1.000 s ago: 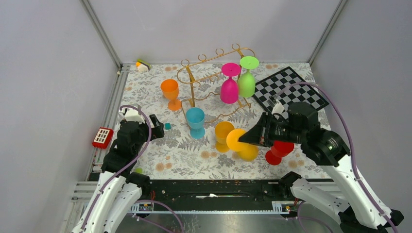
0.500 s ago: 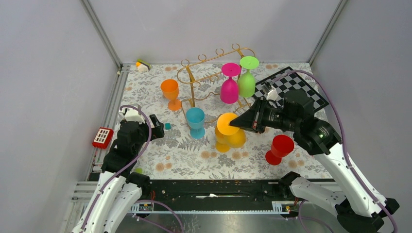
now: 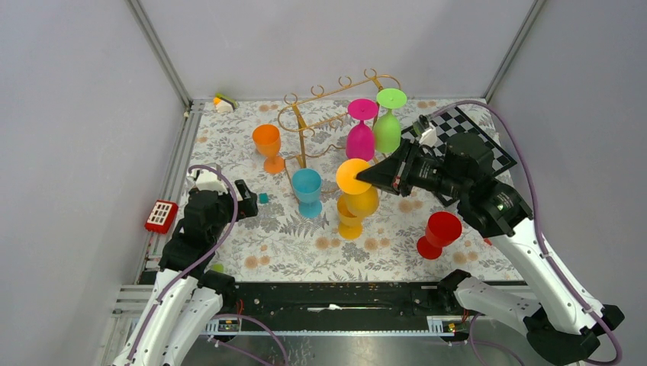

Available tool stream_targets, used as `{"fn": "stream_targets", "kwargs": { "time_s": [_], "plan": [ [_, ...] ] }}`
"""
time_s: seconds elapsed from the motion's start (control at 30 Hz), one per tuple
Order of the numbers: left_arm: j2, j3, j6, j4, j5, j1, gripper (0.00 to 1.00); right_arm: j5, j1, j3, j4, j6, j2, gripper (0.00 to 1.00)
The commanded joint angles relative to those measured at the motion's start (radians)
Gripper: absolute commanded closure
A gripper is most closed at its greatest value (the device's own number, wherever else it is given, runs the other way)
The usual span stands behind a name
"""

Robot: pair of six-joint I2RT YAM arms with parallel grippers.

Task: Place the wine glass upside down on the wine glass rack
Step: Turn the wine glass upside down at the wine rack.

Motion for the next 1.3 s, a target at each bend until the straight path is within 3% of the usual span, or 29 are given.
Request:
{"fn": "stream_targets", "kwargs": {
  "time_s": [0.0, 0.33, 0.63, 1.27],
  "plan": [
    [0.0, -0.007, 0.014, 0.062, 0.001, 0.004, 0.01, 0.035, 0.006, 0.07, 0.089, 0.008, 0.023, 1.0],
    [0.009, 0.0, 0.014, 0.06, 0.01, 0.004, 0.01, 0.077, -0.011, 0.163, 0.121, 0.022, 0.099, 1.0],
    [0.003, -0.002, 0.016, 0.062, 0.009, 0.004, 0.01, 0.08, -0.051, 0.049, 0.346, 0.189, 0.154, 1.0],
    [0.007, -0.002, 0.017, 0.068, 0.023, 0.004, 0.01, 0.179, -0.095, -0.052, 0.538, 0.268, 0.258, 1.0]
  ]
}}
